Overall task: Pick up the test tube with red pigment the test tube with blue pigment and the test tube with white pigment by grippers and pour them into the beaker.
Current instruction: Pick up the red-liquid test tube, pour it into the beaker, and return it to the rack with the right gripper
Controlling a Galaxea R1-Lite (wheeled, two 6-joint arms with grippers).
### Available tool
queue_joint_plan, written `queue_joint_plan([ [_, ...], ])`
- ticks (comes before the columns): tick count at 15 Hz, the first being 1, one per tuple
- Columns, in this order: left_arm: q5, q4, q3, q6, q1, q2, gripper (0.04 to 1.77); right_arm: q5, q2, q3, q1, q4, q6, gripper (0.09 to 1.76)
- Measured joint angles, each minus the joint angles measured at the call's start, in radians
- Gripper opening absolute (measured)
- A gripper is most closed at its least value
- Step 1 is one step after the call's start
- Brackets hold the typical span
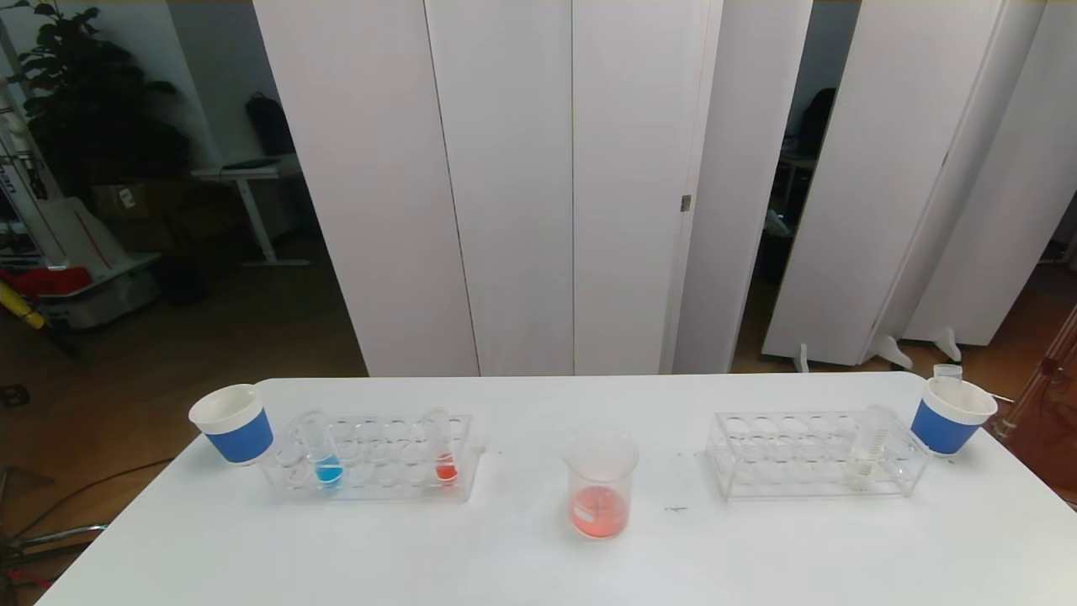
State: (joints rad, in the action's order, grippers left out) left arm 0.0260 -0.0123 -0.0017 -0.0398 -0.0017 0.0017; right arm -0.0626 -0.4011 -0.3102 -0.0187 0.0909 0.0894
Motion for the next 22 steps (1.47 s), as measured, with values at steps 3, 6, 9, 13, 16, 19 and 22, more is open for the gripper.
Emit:
queue_joint_plan([
  [3,0.000,0.000,0.000,0.000,0.000,0.000,1.74,0.001,0.161,0.068,0.005,-0.082,0.020,1.75],
  [6,0.000,0.000,0.000,0.000,0.000,0.000,1.74,-0.001,0.294,0.167,0.012,-0.092,0.018,1.75],
  [9,0.000,0.000,0.000,0.000,0.000,0.000,1.74,0.002,0.370,0.239,0.014,-0.089,0.003,1.75],
  [13,0.000,0.000,0.000,0.000,0.000,0.000,1.74,0.020,0.398,0.273,0.015,-0.076,-0.007,1.75],
  [16,0.000,0.000,0.000,0.000,0.000,0.000,1.74,0.054,0.401,0.304,0.016,-0.058,-0.049,1.75],
  [19,0.000,0.000,0.000,0.000,0.000,0.000,1.74,0.074,0.401,0.309,0.015,-0.087,-0.059,1.75],
  [22,0.000,0.000,0.000,0.000,0.000,0.000,1.74,0.075,0.402,0.310,0.014,-0.088,-0.059,1.75],
])
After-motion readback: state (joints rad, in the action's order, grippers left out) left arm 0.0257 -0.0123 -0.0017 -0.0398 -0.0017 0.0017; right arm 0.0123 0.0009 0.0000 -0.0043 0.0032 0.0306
